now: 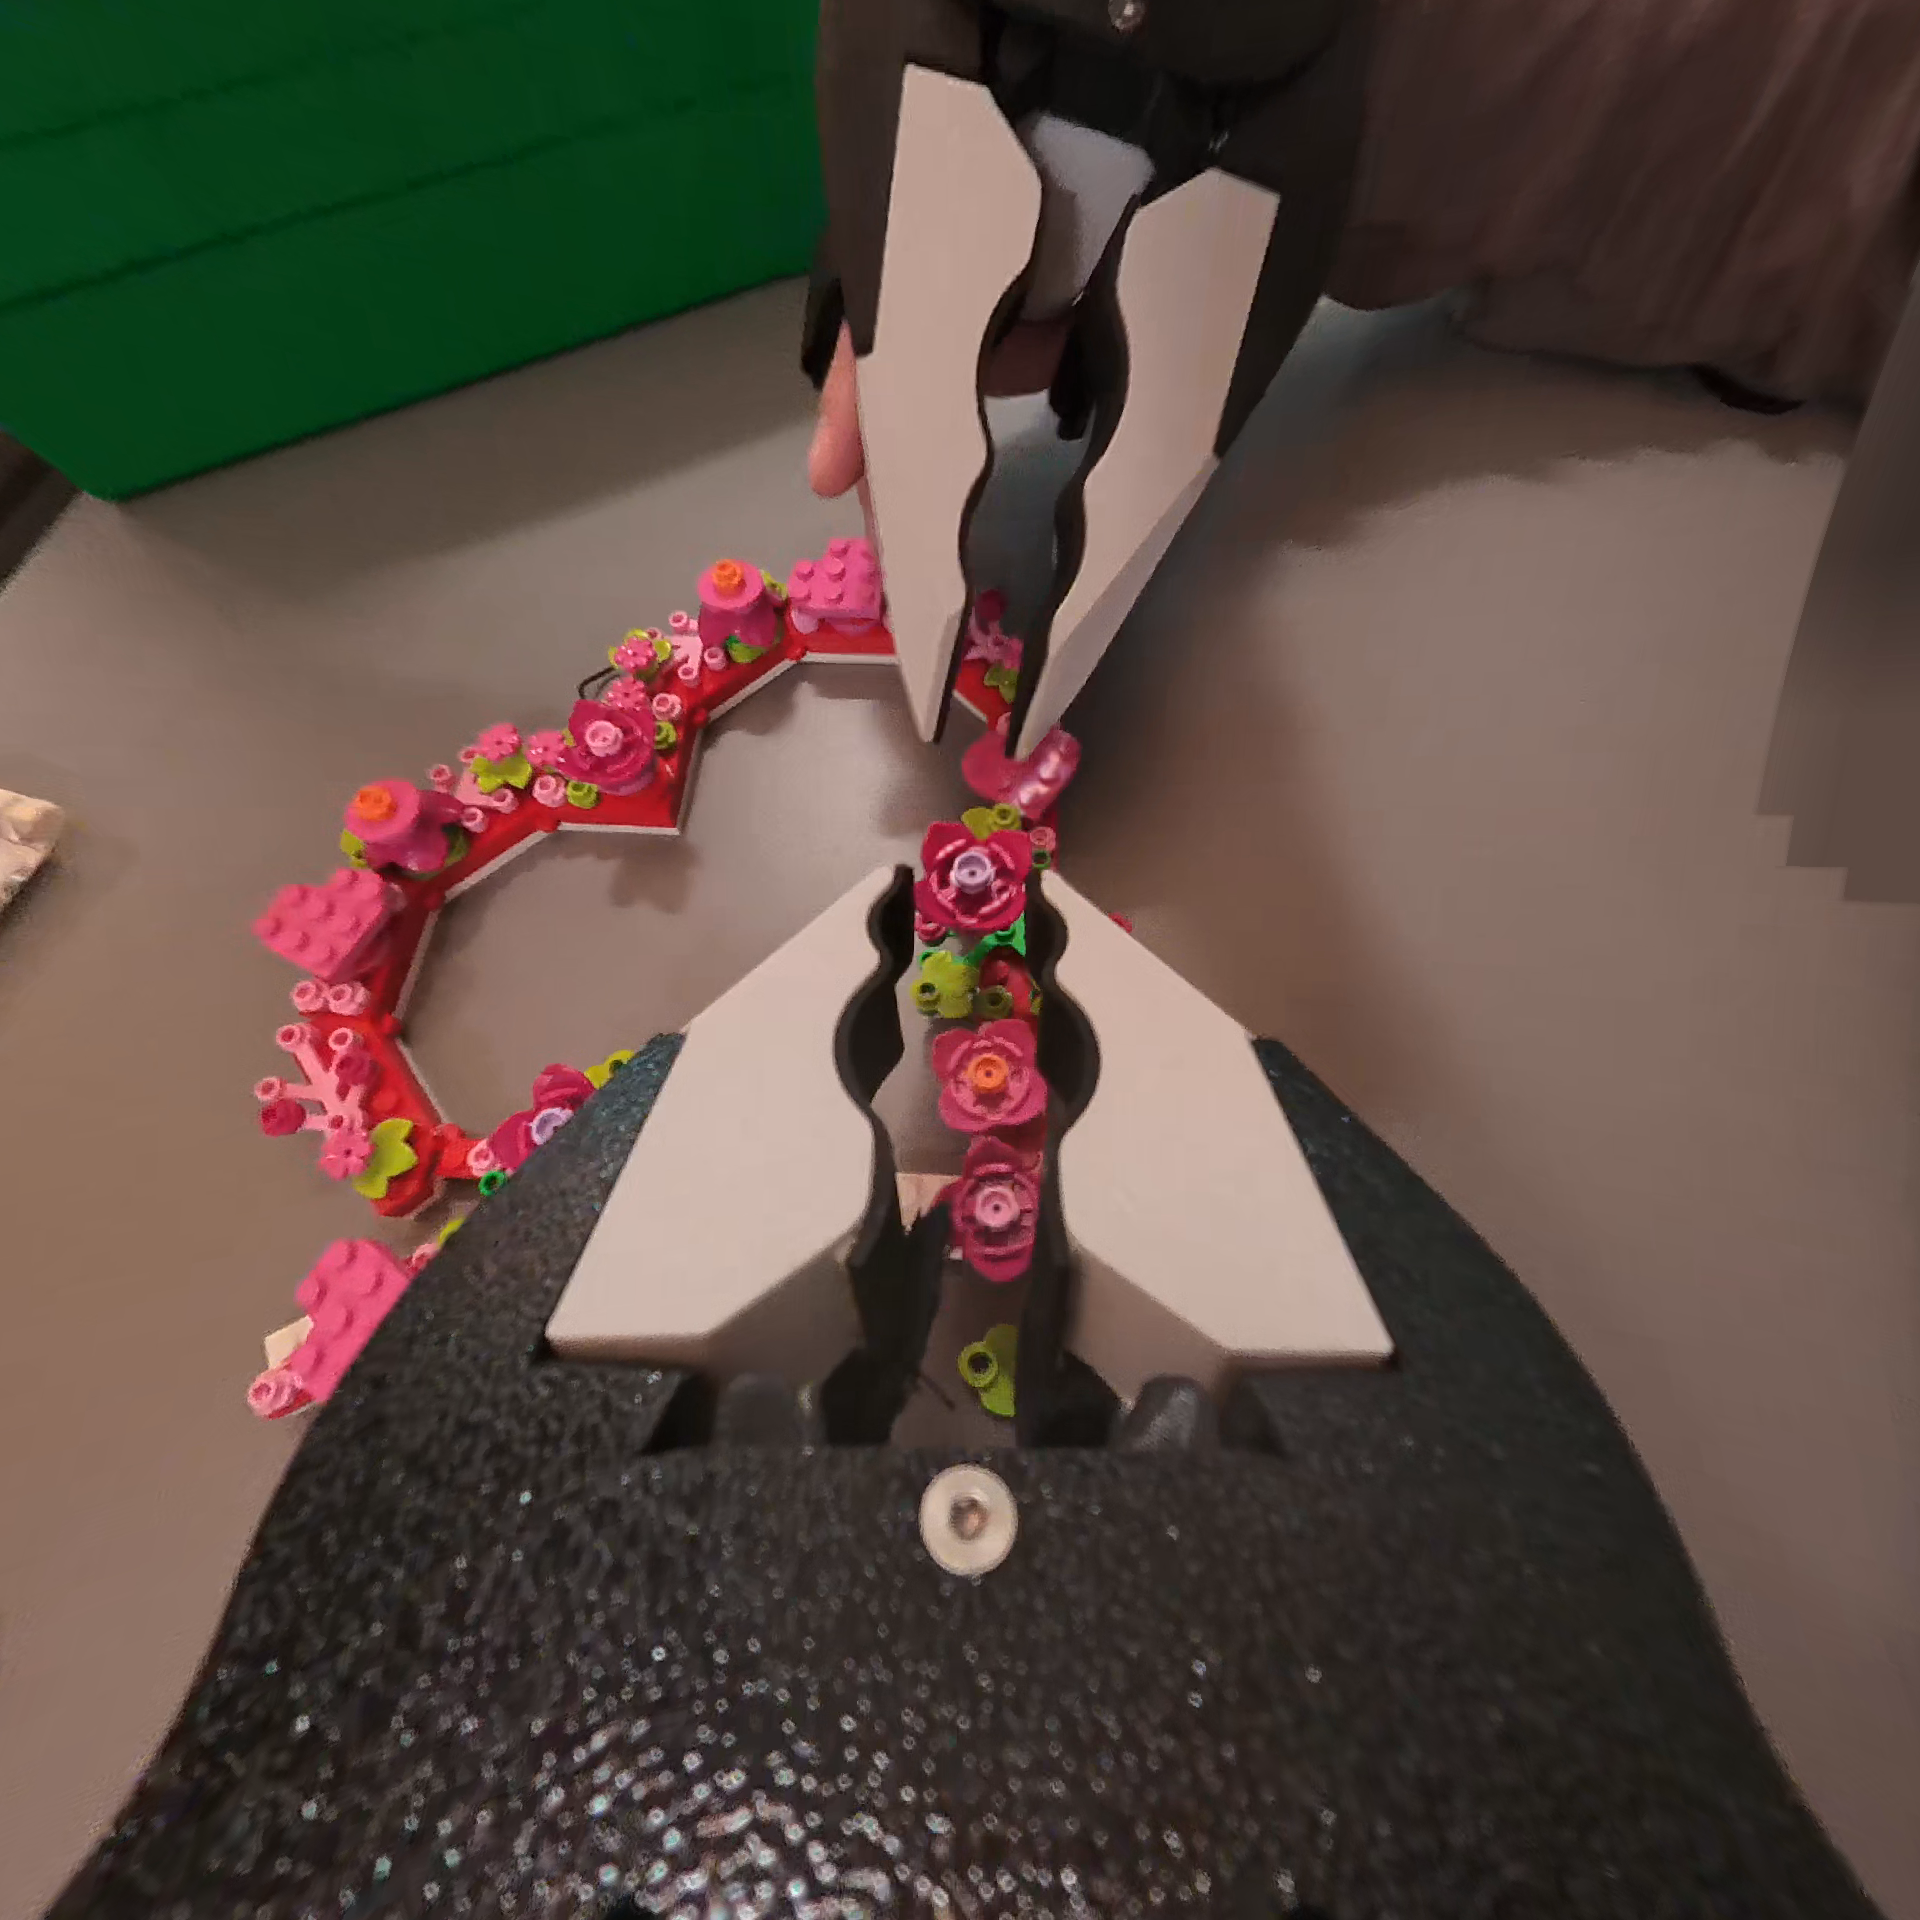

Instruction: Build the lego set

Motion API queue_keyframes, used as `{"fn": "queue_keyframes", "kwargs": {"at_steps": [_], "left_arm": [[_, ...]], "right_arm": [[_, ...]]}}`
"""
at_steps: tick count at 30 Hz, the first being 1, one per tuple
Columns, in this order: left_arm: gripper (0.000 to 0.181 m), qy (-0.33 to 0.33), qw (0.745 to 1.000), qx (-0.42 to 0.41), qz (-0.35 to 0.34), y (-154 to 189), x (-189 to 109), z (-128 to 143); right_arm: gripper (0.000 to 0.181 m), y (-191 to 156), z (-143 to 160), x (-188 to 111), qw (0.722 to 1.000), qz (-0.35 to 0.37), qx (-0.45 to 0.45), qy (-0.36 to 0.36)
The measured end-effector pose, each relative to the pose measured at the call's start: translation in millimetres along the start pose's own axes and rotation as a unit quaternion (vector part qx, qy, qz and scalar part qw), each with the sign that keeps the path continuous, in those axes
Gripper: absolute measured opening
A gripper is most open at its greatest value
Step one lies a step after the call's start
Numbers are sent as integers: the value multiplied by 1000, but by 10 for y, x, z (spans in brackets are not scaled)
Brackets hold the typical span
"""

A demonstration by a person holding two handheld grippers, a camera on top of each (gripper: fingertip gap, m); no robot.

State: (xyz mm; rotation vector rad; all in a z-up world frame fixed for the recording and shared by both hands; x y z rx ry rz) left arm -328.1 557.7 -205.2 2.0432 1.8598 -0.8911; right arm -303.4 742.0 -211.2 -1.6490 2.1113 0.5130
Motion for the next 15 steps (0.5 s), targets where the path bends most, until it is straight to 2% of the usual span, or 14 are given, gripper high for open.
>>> {"fn": "queue_keyframes", "kwargs": {"at_steps": [7, 15], "left_arm": [[19, -28, 999, -5, 31, -44, 78, -33], [19, -29, 999, -4, 35, -26, 88, -10]], "right_arm": [[36, -125, 92, -7, 999, -6, -36, -5], [43, -223, 58, 64, 999, -18, -45, 0]]}}
Point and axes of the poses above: each gripper's, where its closed fingertips meet, x out along the fingers, z out of its underside, y = z × x across the jaws, the point moved 10 cm from there along -x, back along the fingers, and after that the axes turned 14 degrees about x, right-handed, at the moved point
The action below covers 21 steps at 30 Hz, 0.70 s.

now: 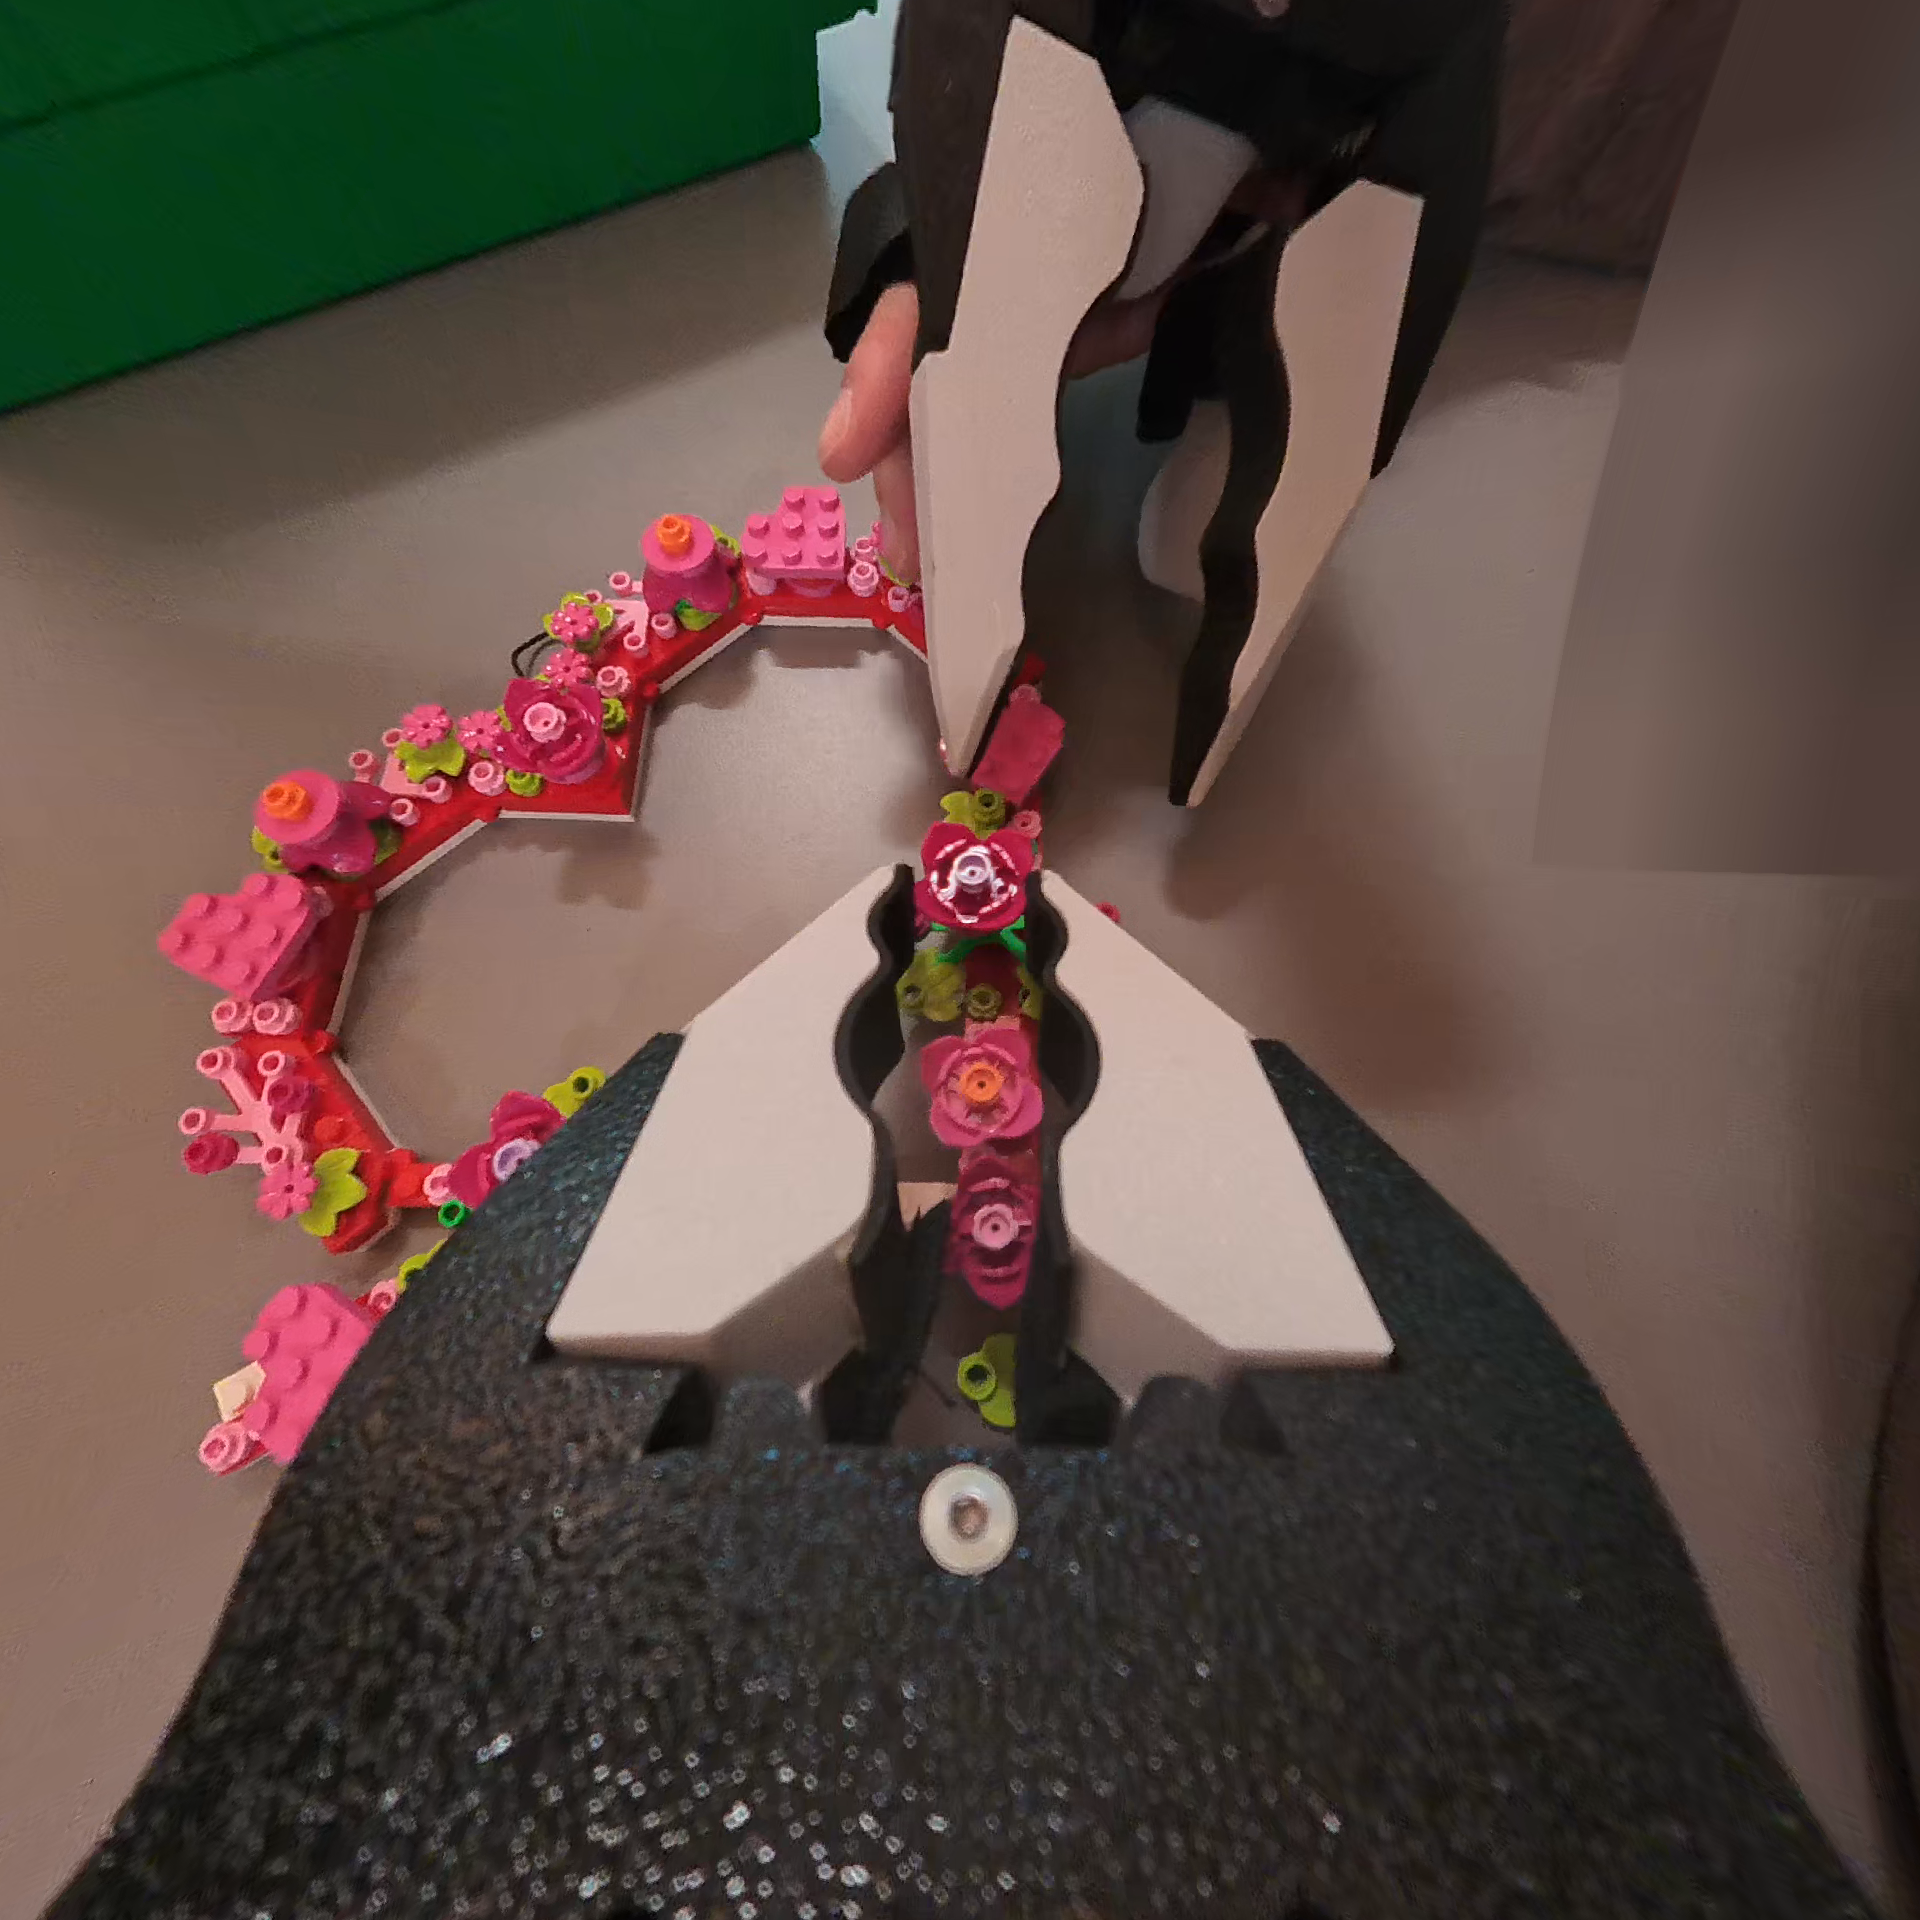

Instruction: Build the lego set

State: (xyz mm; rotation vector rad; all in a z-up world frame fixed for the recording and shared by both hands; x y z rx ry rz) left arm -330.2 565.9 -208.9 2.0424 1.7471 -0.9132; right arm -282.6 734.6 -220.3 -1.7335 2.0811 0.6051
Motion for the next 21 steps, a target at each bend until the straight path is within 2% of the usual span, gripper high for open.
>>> {"fn": "queue_keyframes", "kwargs": {"at_steps": [5, 21], "left_arm": [[19, 13, 1000, -12, 18, 16, 25, 11], [19, 15, 1000, -22, 12, 20, 40, 54]], "right_arm": [[45, 11, 36, 33, 1000, 2, 8, -3], [45, -46, 51, 99, 1000, -2, -1, -6]]}}
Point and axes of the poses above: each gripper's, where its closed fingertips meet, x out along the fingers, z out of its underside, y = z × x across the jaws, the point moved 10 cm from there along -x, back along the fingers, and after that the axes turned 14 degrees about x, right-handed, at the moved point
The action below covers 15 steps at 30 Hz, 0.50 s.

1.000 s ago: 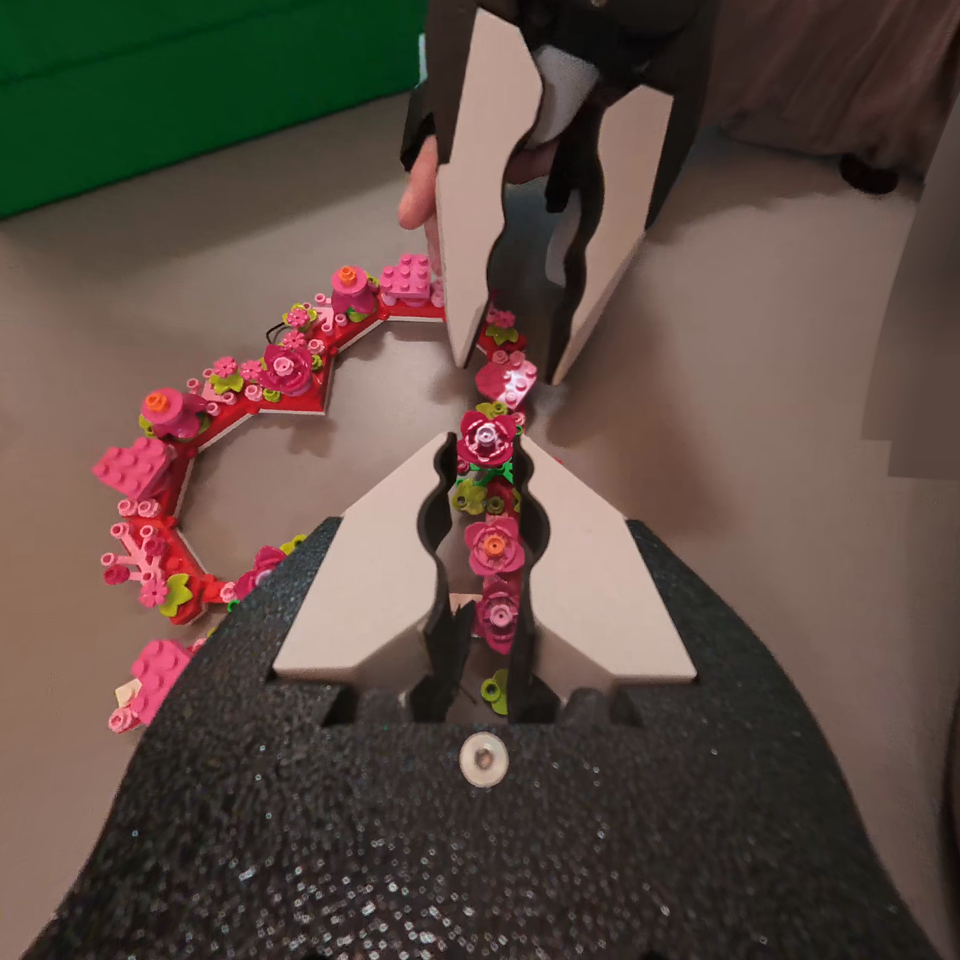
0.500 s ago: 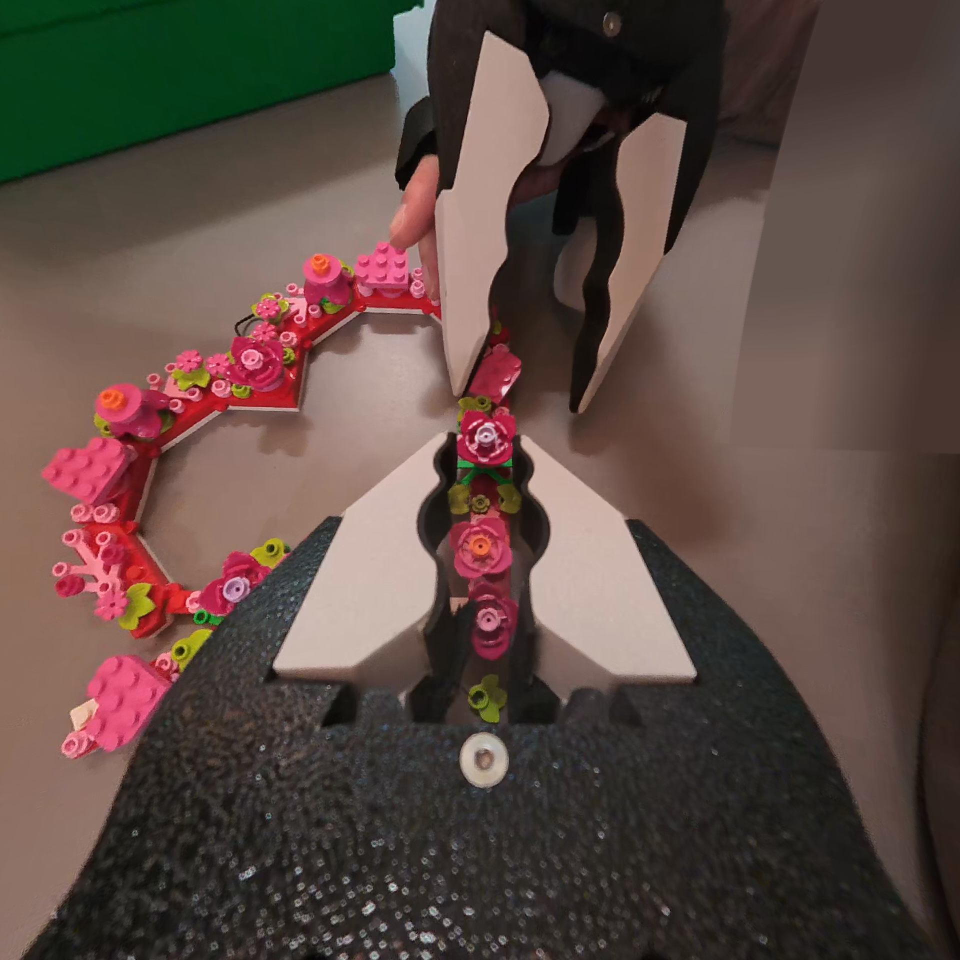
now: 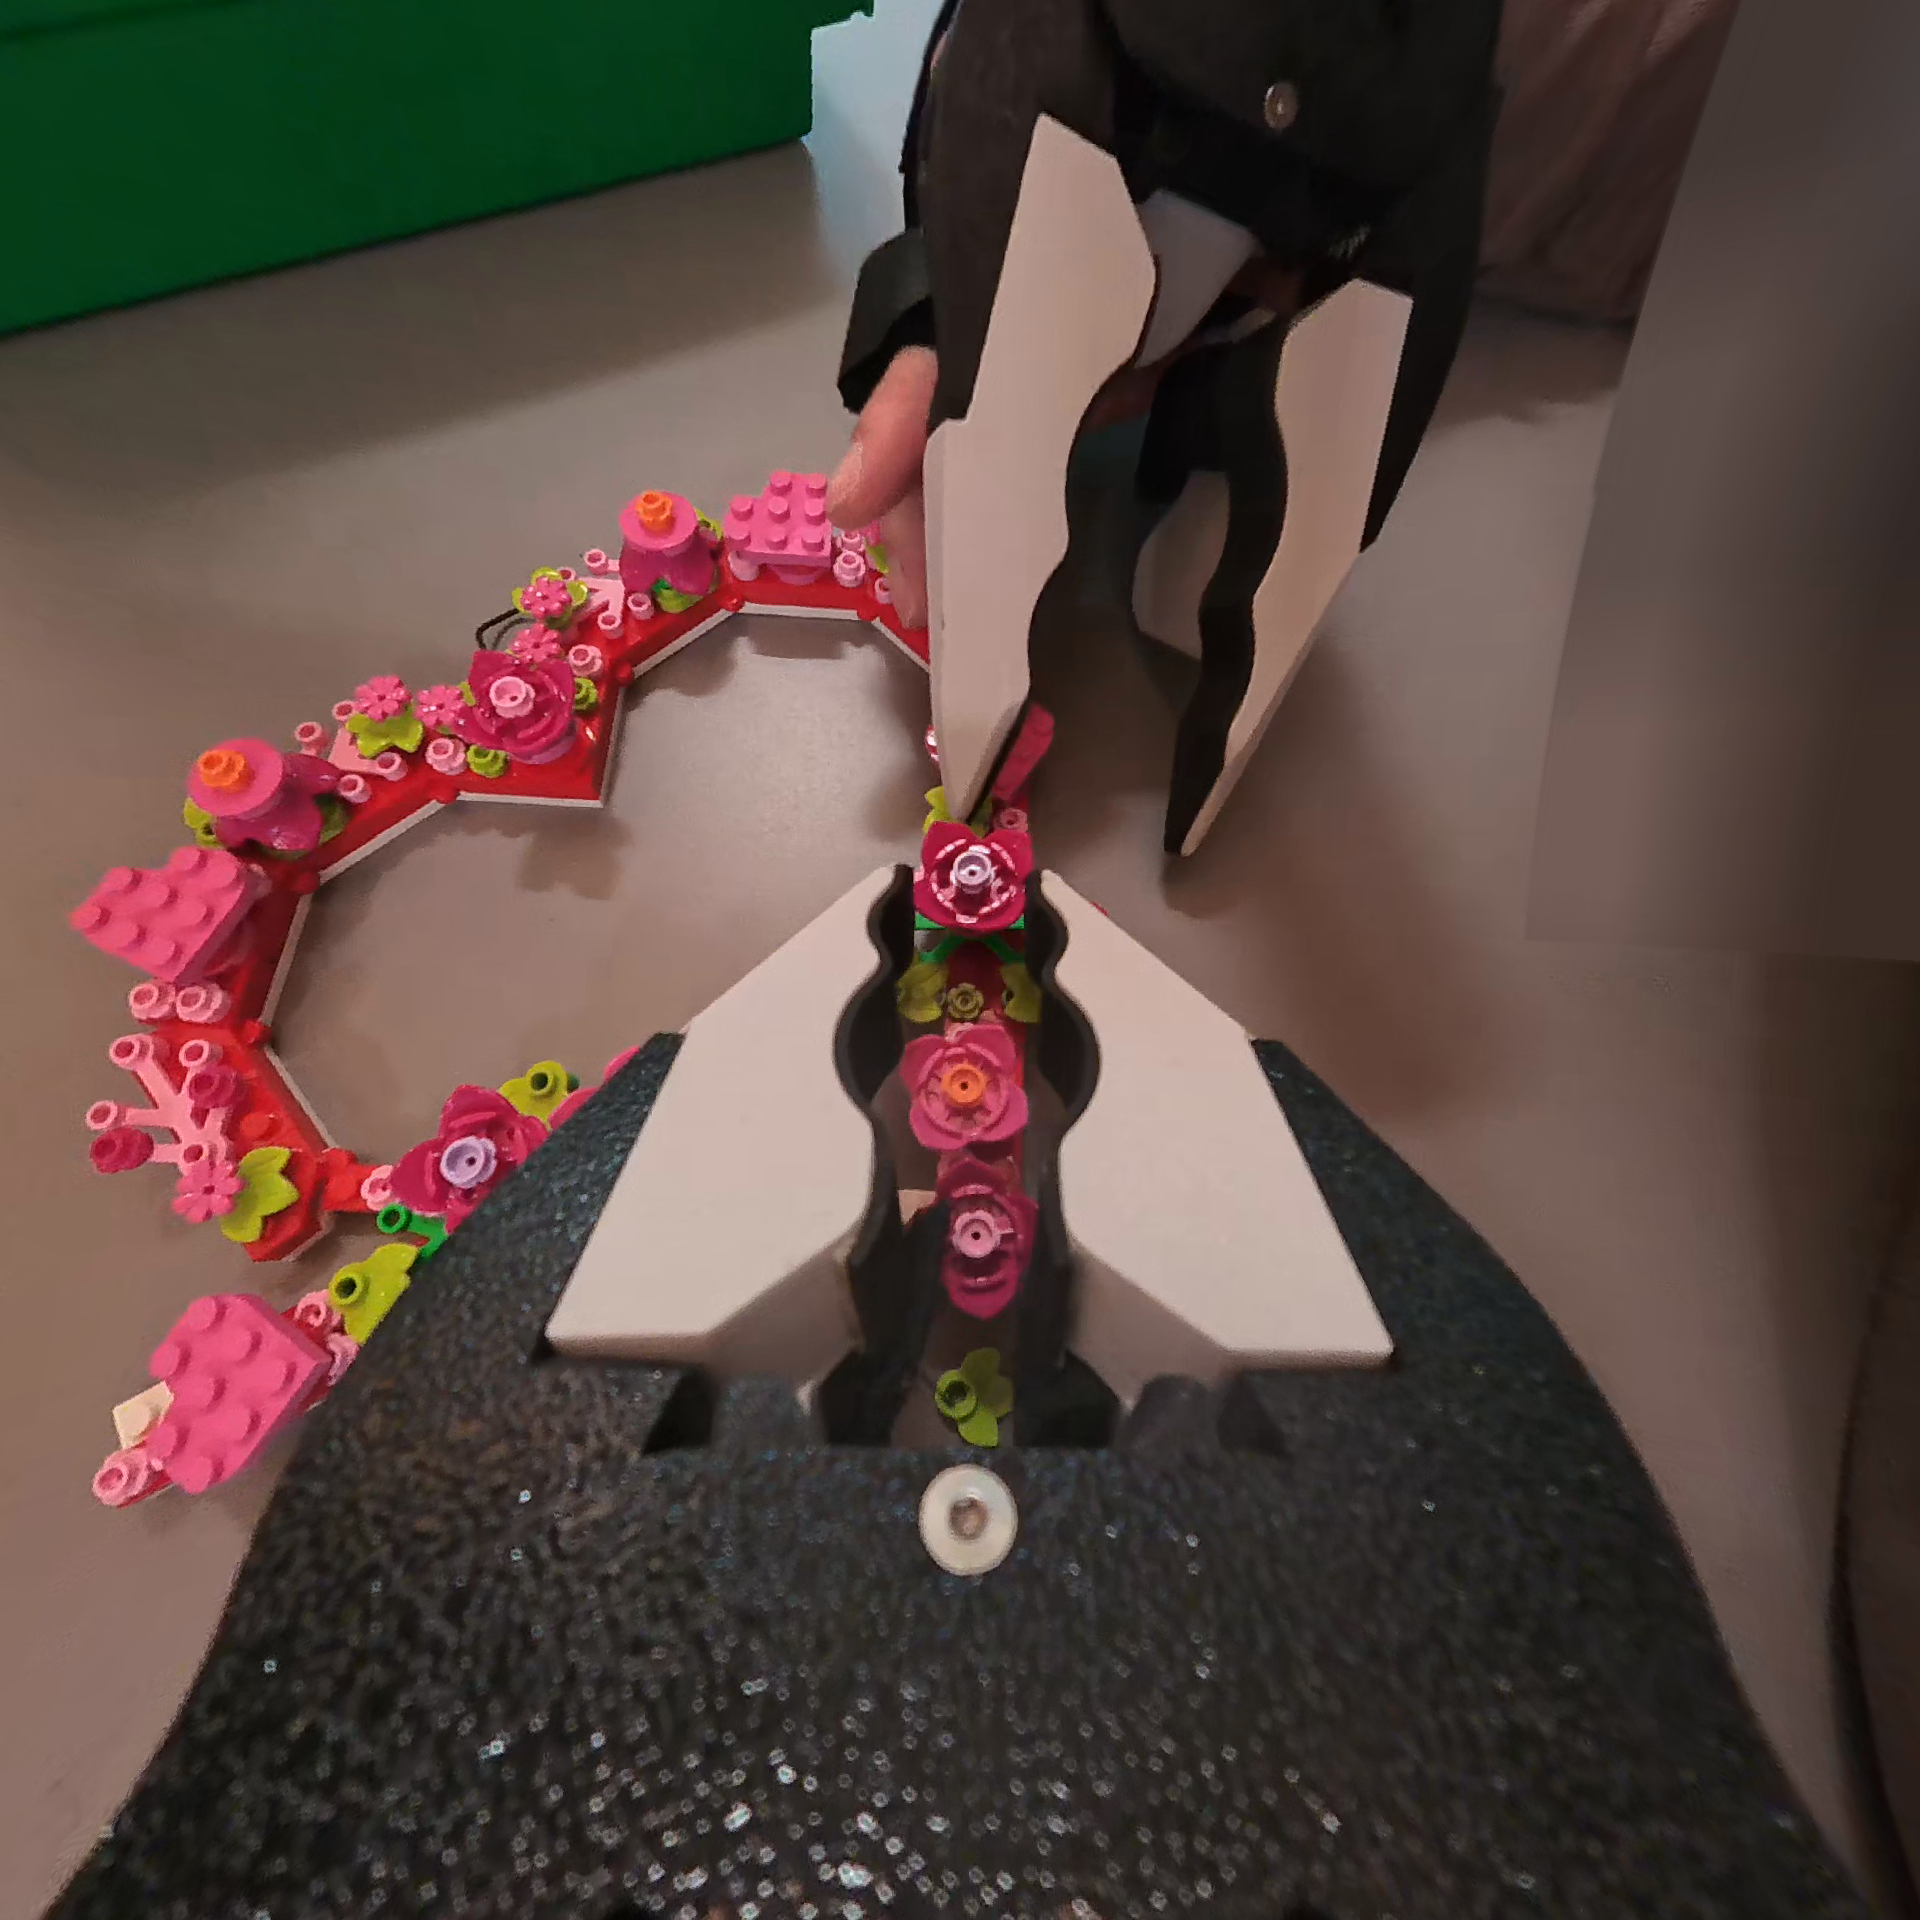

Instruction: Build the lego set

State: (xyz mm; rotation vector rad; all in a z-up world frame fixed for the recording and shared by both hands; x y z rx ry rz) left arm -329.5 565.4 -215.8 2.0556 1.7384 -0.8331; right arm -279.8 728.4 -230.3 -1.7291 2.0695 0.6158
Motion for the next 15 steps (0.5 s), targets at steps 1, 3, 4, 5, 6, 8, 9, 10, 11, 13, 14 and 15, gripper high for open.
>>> {"fn": "queue_keyframes", "kwargs": {"at_steps": [1, 3, 4, 5, 6, 8, 9, 10, 11, 13, 14, 15], "left_arm": [[19, 0, 1000, -1, 0, 0, 2, -1], [19, 1, 1000, -1, 0, 2, 6, -1], [19, 0, 1000, -1, 0, 3, 6, -1], [19, 0, 1000, -1, 0, 4, 5, -1], [19, -1, 1000, -1, 0, 7, 5, -1], [19, -2, 1000, 0, -1, 9, 4, -1], [19, -3, 1000, 0, -1, 11, 3, -2], [19, -4, 1000, 0, -1, 13, 2, -2], [19, -4, 1000, 1, -2, 14, 1, -2], [19, -6, 1000, 2, -3, 19, 0, -3], [19, -7, 1000, 3, -4, 21, 1, -4], [19, -8, 1000, 4, -4, 23, 2, -6]], "right_arm": [[44, -2, 5, 7, 1000, -1, 0, -1], [44, -6, 2, 12, 1000, 0, -2, -1], [44, -8, 2, 12, 1000, 0, -3, 0], [44, -9, 2, 13, 1000, 0, -3, -1], [44, -11, 3, 15, 1000, 0, -4, -2], [44, -15, 5, 24, 1000, 2, -7, -5], [44, -18, 5, 30, 1000, 2, -8, -7], [44, -23, 3, 35, 1000, 2, -10, -8], [44, -27, 0, 40, 1000, 2, -10, -7], [44, -36, -7, 48, 1000, 1, -12, -6], [44, -40, -10, 53, 1000, 1, -13, -6], [44, -43, -12, 57, 1000, 3, -15, -6]]}}
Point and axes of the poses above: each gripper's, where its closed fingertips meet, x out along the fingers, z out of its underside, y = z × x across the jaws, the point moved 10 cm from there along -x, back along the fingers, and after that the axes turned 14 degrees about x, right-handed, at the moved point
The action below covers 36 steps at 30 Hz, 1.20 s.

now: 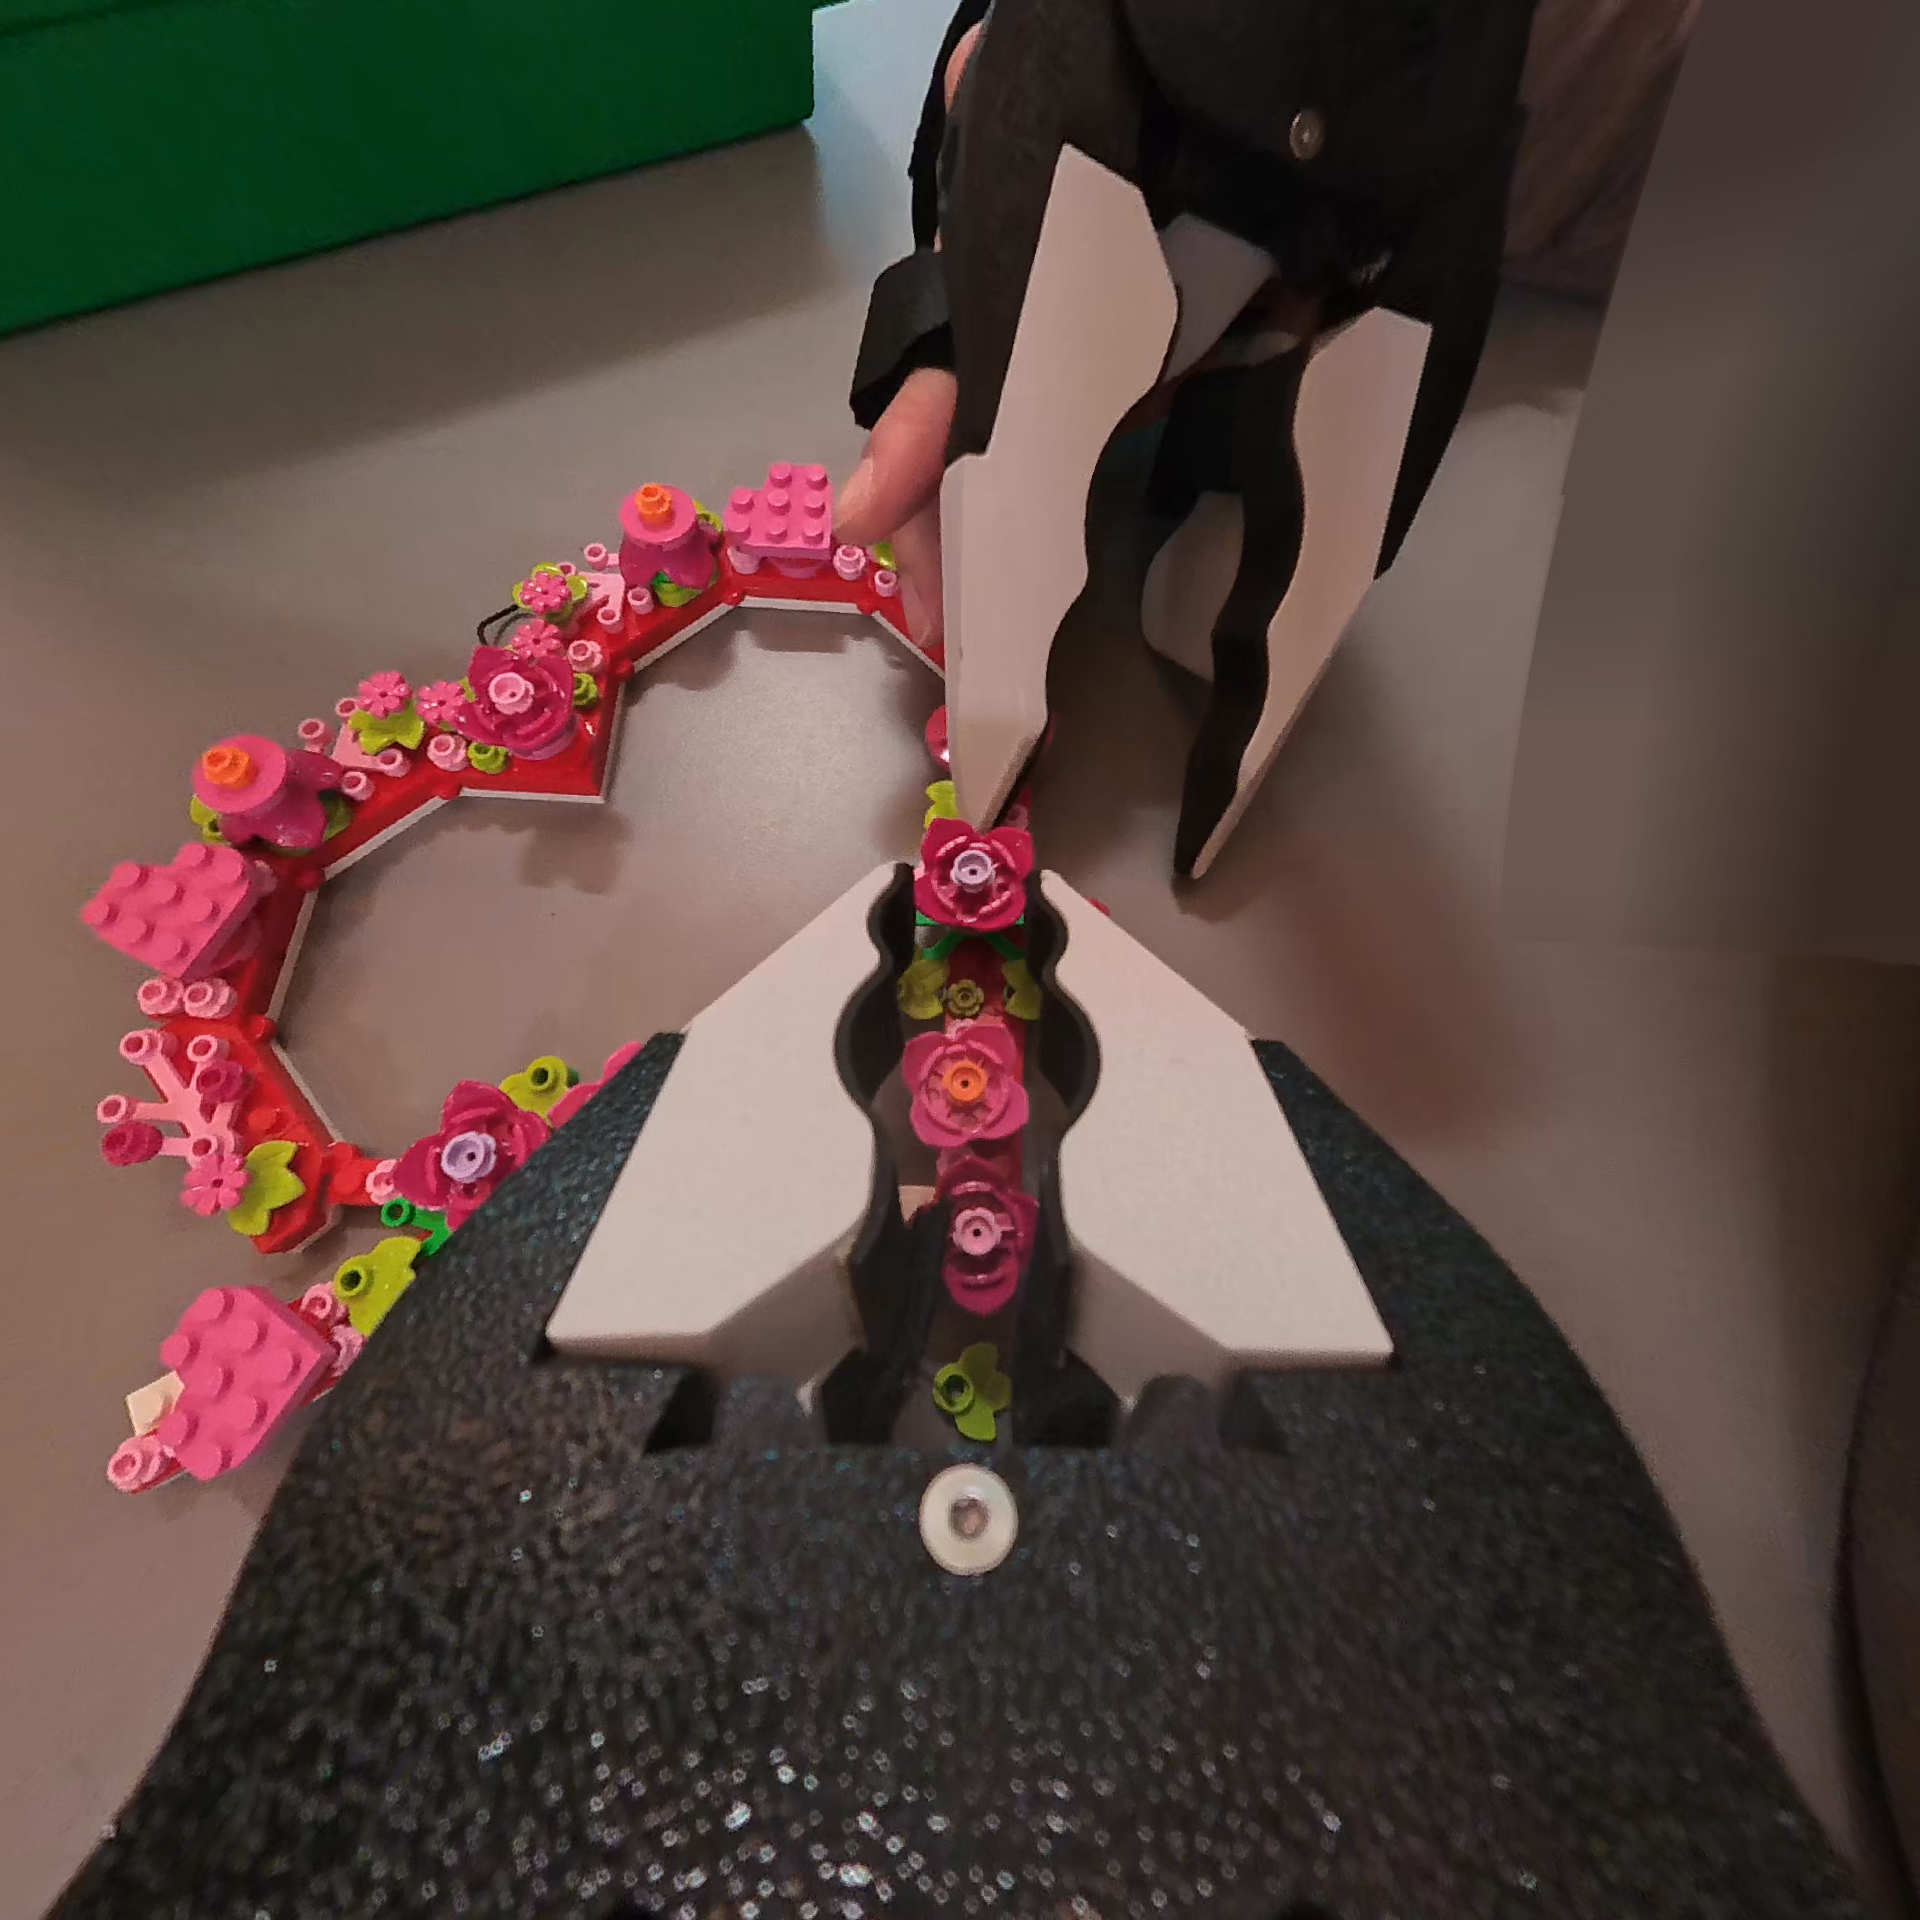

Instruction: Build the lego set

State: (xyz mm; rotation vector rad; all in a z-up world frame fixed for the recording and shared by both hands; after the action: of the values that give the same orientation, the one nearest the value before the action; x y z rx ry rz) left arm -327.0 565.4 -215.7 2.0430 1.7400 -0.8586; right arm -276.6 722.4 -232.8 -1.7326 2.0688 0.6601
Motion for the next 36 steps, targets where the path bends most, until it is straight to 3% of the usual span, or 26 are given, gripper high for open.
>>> {"fn": "queue_keyframes", "kwargs": {"at_steps": [30, 36], "left_arm": [[19, -19, 999, 28, -23, 24, 30, -20], [30, -17, 999, 22, -19, 15, 12, -18]], "right_arm": [[47, 34, 0, 1, 999, -8, 41, -9], [47, 35, -1, -1, 999, -9, 41, -8]]}}
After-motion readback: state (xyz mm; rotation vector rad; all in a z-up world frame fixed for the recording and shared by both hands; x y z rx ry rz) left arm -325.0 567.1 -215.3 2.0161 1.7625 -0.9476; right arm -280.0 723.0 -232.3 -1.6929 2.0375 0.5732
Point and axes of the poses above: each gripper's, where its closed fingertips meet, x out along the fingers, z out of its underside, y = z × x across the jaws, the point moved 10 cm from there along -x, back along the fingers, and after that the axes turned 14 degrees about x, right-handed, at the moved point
